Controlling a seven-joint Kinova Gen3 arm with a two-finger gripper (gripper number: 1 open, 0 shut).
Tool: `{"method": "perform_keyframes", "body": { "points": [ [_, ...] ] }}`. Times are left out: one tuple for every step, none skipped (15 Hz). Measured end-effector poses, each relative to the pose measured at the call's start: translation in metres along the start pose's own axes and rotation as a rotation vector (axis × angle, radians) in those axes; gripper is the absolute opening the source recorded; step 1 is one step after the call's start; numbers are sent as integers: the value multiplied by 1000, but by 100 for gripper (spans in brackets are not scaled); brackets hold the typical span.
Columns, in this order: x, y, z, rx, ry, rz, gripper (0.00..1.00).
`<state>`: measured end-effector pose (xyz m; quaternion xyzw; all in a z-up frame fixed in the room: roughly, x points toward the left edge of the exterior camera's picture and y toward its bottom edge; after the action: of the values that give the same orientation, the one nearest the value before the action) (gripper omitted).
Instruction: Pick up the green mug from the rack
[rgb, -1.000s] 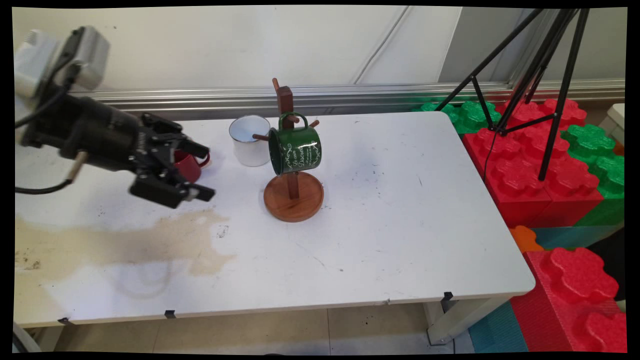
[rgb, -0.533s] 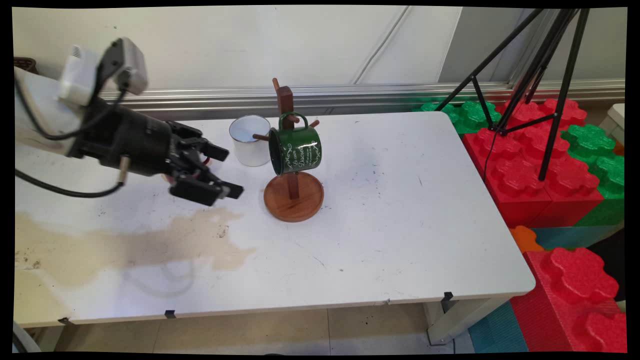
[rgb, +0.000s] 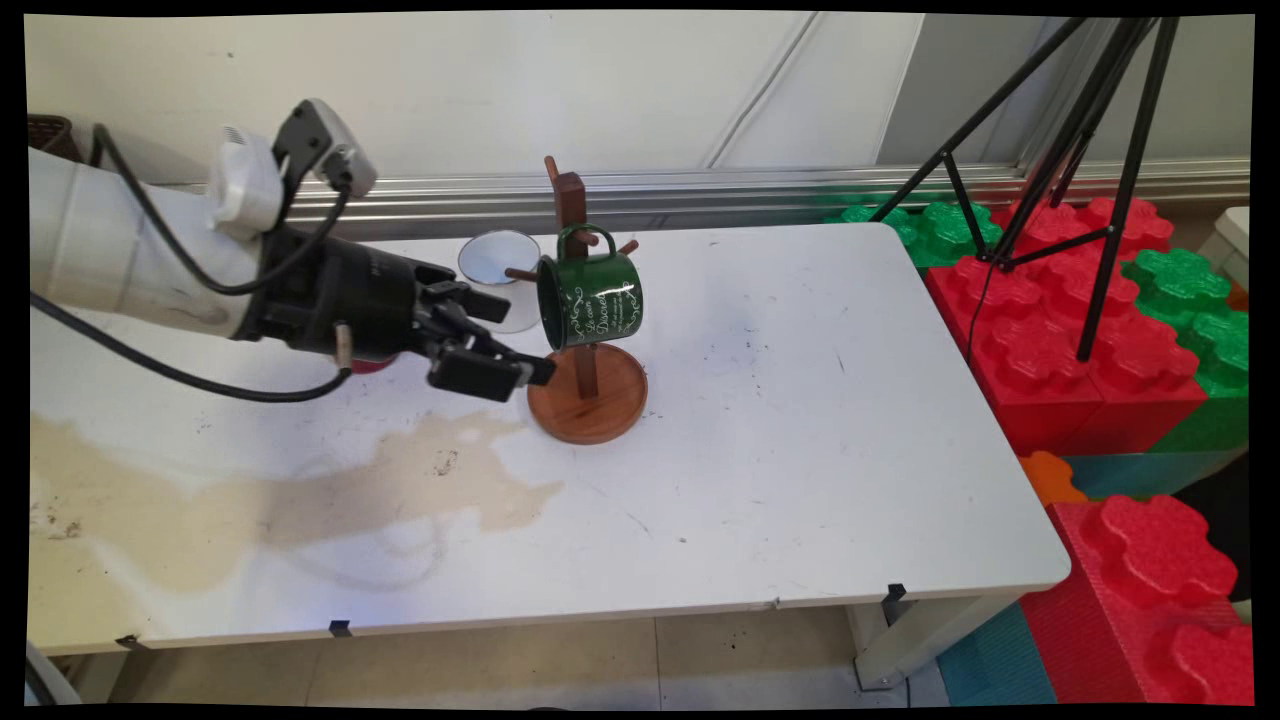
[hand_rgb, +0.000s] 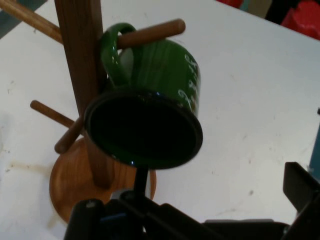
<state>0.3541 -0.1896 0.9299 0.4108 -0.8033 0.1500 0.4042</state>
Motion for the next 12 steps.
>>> {"method": "perform_keyframes", "body": {
  "points": [
    [0, 1, 3, 4, 8, -9, 100],
    [1, 2, 8, 7, 20, -19, 100],
    [1, 3, 11, 8, 28, -25, 100],
    [1, 4, 14, 8, 35, -30, 100],
    [2, 5, 19, 7, 45, -36, 100],
    [3, 5, 22, 7, 52, -40, 100],
    [4, 6, 25, 6, 60, -44, 100],
    [5, 6, 30, 5, 69, -48, 100],
    [6, 7, 34, 5, 75, -51, 100],
    [6, 7, 37, 5, 80, -53, 100],
    [7, 7, 42, 5, 85, -58, 100],
    [7, 7, 46, 6, 87, -62, 100]
  ]
}}
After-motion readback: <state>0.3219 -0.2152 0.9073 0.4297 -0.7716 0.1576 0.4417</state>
